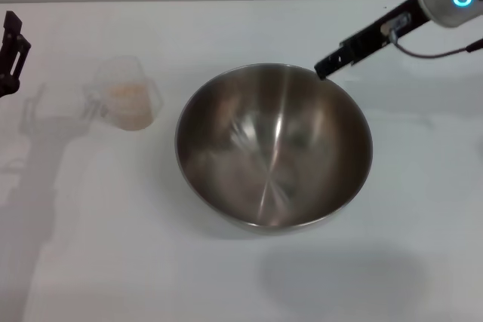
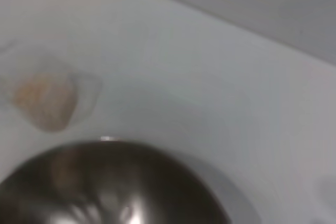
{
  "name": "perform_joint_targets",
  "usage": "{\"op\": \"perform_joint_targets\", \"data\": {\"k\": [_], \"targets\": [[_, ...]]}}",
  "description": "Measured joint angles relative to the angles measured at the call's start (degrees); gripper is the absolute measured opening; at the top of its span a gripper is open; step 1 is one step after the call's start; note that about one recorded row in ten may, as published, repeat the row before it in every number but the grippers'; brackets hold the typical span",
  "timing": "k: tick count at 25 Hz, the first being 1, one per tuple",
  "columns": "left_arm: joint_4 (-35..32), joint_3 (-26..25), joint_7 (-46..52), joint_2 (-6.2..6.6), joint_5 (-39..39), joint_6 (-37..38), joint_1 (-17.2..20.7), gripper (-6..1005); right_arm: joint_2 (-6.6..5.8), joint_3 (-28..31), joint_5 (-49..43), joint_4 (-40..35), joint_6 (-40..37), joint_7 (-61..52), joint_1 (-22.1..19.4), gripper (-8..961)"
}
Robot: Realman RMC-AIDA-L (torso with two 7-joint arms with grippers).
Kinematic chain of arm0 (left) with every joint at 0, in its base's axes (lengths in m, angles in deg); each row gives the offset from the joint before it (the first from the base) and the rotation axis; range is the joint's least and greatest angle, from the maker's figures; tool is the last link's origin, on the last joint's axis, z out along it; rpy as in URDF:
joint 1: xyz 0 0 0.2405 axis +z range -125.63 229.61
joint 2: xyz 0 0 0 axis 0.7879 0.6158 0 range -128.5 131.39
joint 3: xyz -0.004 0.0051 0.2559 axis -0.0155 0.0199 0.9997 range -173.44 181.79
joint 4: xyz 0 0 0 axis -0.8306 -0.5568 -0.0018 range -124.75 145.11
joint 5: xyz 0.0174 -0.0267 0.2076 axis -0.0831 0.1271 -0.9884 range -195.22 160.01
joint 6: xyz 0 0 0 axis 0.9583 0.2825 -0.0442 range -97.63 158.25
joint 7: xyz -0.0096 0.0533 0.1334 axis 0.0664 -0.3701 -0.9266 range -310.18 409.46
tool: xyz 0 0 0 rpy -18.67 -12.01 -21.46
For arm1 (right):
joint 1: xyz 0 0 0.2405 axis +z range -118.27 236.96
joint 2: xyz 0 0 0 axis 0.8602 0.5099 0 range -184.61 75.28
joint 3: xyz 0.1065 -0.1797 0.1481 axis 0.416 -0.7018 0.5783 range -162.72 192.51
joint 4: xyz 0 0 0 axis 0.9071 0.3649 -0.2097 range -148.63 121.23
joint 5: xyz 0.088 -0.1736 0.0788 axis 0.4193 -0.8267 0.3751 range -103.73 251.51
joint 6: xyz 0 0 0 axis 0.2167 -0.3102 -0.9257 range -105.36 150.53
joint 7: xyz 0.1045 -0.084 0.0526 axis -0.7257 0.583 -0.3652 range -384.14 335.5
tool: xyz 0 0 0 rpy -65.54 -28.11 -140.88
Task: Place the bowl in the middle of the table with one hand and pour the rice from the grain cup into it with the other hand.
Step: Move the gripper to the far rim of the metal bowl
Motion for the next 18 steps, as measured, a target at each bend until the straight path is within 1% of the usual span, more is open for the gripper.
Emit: {"op": "perform_joint_targets", "data": {"k": [4, 10, 11, 12, 17, 18], "targets": [[0.0, 0.0, 0.0, 0.02, 0.0, 0.0, 0.0, 834, 0.35, -0.2, -0.8, 4.3, -0.7, 1.3, 0.8, 774], [0.0, 0.0, 0.1, 0.02, 0.0, 0.0, -0.1, 834, 0.37, -0.3, -0.9, 10.2, -2.9, 2.6, 1.5, 773], [0.0, 0.0, 0.1, 0.02, 0.0, 0.0, 0.0, 834, 0.39, -0.3, -0.9, 12.2, -3.7, 3.3, 1.7, 773], [0.0, 0.0, 0.1, 0.01, 0.0, 0.0, 0.0, 834, 0.39, -0.3, -0.9, 12.2, -3.7, 3.3, 1.7, 773], [0.0, 0.0, 0.1, -0.05, 0.0, -0.1, 0.0, 834, 0.44, -0.1, -0.7, 16.9, -6.2, 4.9, 2.4, 773], [0.0, 0.0, 0.1, -0.05, 0.0, -0.1, 0.1, 834, 0.44, 0.1, -0.6, 17.6, -6.9, 5.3, 2.4, 747]]}}
